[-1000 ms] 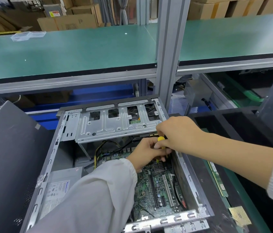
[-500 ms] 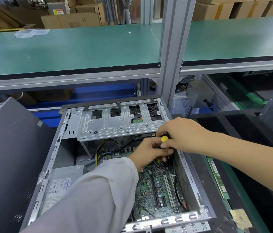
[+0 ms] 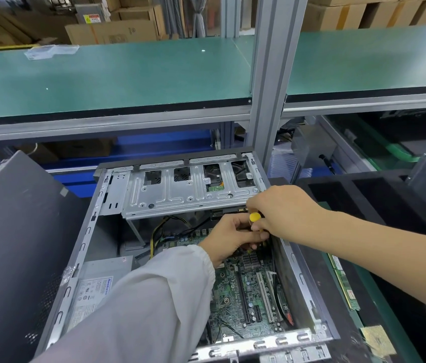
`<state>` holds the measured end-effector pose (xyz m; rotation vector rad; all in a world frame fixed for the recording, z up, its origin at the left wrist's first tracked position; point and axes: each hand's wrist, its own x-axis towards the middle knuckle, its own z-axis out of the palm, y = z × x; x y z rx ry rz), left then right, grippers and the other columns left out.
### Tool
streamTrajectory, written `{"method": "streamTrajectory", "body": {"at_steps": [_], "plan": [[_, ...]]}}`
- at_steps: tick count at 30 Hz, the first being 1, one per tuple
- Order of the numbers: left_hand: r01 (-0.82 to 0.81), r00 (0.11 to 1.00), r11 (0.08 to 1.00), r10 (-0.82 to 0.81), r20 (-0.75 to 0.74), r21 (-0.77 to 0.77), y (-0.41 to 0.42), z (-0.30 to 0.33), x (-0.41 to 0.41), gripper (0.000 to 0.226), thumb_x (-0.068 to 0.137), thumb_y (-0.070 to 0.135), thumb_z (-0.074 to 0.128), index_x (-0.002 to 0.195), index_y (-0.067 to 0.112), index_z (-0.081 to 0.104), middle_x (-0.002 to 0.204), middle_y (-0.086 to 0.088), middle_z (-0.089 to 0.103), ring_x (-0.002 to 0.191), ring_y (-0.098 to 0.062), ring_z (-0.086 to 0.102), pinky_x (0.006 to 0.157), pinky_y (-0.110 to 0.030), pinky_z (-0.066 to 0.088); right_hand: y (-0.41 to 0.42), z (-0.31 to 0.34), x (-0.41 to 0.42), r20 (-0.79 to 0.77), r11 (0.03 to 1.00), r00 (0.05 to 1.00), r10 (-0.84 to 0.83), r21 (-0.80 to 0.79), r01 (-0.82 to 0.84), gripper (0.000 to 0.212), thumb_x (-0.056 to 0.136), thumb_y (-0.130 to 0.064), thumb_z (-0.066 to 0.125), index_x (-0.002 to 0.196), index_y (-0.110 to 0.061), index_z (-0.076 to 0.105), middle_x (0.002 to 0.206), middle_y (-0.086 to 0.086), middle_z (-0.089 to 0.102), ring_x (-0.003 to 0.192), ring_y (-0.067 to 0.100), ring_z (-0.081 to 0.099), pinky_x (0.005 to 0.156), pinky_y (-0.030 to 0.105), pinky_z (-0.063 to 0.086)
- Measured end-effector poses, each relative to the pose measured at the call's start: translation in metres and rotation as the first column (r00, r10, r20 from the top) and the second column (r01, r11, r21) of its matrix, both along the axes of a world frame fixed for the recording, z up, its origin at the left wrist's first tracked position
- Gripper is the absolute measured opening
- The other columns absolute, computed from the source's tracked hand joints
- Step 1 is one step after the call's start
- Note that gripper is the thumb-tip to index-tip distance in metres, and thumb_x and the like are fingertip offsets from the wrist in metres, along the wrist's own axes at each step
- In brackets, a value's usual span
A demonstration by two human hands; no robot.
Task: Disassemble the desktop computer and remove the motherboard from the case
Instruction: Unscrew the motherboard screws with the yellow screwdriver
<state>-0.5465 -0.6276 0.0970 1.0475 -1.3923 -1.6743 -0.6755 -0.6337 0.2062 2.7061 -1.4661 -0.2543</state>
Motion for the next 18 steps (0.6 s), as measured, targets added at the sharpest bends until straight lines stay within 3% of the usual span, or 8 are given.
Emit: {"method": "streamTrajectory", "body": {"at_steps": [2,5,7,10,13,15,18], "plan": [[-0.003,1.000,1.000,0.003,0.002,0.012,0.001,0.000,0.001,0.021,0.081,-0.002,0.071,0.077,0.019,0.070,0.073,0.002,0.068,0.057,-0.012,0.058,0.062,-0.027,0.049,0.002,0.000,0.000,0.051,0.997,0.999,-0.007,0.077,0.003,0.027,0.085,-0.028,0.065,0.110,-0.031,0.060,0.104,-0.002,0.064,0.098,0.021,0.059,0.069,0.030,0.043],[-0.004,1.000,1.000,0.004,0.025,-0.003,0.001,0.001,0.002,0.021,0.083,0.001,0.070,0.075,0.021,0.072,0.074,-0.003,0.067,0.059,-0.017,0.058,0.066,-0.034,0.047,0.003,0.000,0.000,0.054,0.999,0.998,-0.023,0.051,0.021,0.033,0.082,-0.052,0.062,0.095,-0.022,0.057,0.087,-0.003,0.059,0.087,0.021,0.058,0.063,0.030,0.042],[0.005,1.000,1.000,-0.005,0.014,0.011,0.001,0.001,0.004,0.025,0.083,-0.002,0.069,0.072,0.020,0.069,0.074,-0.004,0.066,0.060,-0.017,0.058,0.070,-0.037,0.047,0.000,-0.002,0.002,-0.011,0.999,1.000,-0.025,-0.021,0.025,0.037,0.085,-0.055,0.057,0.089,-0.018,0.053,0.088,0.000,0.060,0.085,0.023,0.059,0.062,0.029,0.038],[0.008,1.000,1.000,-0.008,0.008,0.009,0.002,0.003,0.005,0.032,0.083,-0.005,0.067,0.068,0.023,0.067,0.075,-0.004,0.065,0.058,-0.017,0.060,0.071,-0.038,0.048,-0.003,-0.002,0.004,0.017,0.997,1.000,-0.015,0.072,0.014,0.022,0.090,-0.036,0.059,0.106,-0.023,0.062,0.103,0.000,0.066,0.097,0.022,0.060,0.072,0.032,0.048],[0.009,1.000,1.000,-0.009,-0.002,0.002,0.006,0.007,0.007,0.014,0.086,-0.002,0.066,0.085,0.011,0.067,0.079,-0.011,0.063,0.058,-0.015,0.062,0.070,-0.037,0.049,-0.006,0.007,0.000,0.109,0.983,0.993,-0.050,0.179,0.030,0.040,0.087,-0.038,0.063,0.125,-0.030,0.055,0.112,-0.004,0.063,0.106,0.019,0.056,0.078,0.031,0.046],[-0.011,1.000,1.000,0.011,-0.019,0.006,0.009,0.011,0.012,0.015,0.087,0.000,0.064,0.086,0.014,0.069,0.075,-0.006,0.067,0.059,-0.014,0.063,0.064,-0.027,0.052,-0.010,0.014,-0.003,0.169,0.990,0.984,-0.056,0.138,0.033,0.044,0.085,-0.044,0.063,0.125,-0.029,0.053,0.093,-0.011,0.059,0.098,0.015,0.053,0.072,0.029,0.039],[-0.019,1.000,1.000,0.019,-0.021,0.003,0.013,0.019,0.024,0.011,0.089,0.005,0.064,0.095,0.012,0.070,0.090,-0.007,0.073,0.063,-0.015,0.064,0.066,-0.024,0.053,-0.018,0.017,-0.011,0.246,0.995,0.967,-0.060,0.087,0.040,0.033,0.086,-0.048,0.059,0.114,-0.029,0.060,0.069,-0.020,0.032,0.076,0.003,0.038,0.060,0.023,0.034]]}}
